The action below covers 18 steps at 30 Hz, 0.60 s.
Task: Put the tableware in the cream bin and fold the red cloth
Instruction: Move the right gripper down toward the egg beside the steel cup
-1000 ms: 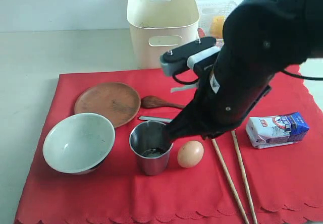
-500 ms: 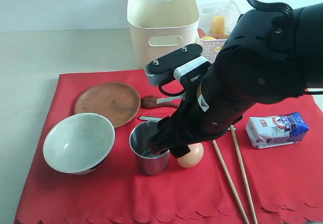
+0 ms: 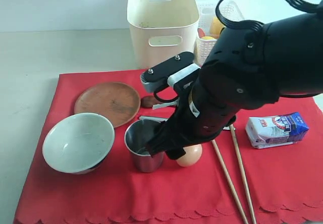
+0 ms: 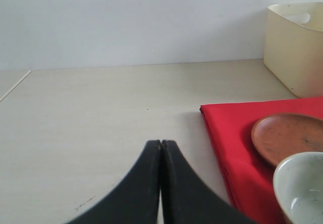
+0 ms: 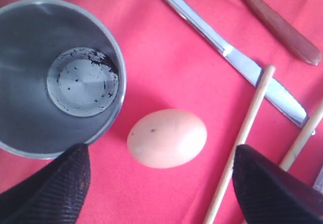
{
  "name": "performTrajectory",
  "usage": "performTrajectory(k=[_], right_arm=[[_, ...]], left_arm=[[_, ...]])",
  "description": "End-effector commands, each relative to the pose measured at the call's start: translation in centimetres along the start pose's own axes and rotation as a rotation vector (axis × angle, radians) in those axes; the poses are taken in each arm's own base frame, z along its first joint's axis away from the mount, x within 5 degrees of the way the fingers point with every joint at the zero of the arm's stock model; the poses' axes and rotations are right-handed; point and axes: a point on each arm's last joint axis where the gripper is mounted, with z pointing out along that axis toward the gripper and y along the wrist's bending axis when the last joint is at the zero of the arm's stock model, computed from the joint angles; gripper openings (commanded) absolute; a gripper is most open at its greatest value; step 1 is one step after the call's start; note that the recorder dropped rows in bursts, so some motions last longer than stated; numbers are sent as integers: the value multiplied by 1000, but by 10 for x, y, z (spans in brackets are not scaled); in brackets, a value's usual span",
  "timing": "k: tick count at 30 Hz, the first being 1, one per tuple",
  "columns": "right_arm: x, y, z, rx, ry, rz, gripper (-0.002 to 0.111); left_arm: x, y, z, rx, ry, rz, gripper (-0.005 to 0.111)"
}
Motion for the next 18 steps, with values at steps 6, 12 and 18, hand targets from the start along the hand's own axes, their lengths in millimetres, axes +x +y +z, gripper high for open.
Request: performTrajectory(k=[6,12,18], right_arm=[[3,2,16,21,41,-27,75],[5,-4,-2,46,36,-32,75],[4,1,16,32,46,-42,74]], left_arm=[[-1,0,0,0,-8,-10,3],[-1,0,0,0,-8,-10,3],[-1,0,0,0,-8,-10,3]])
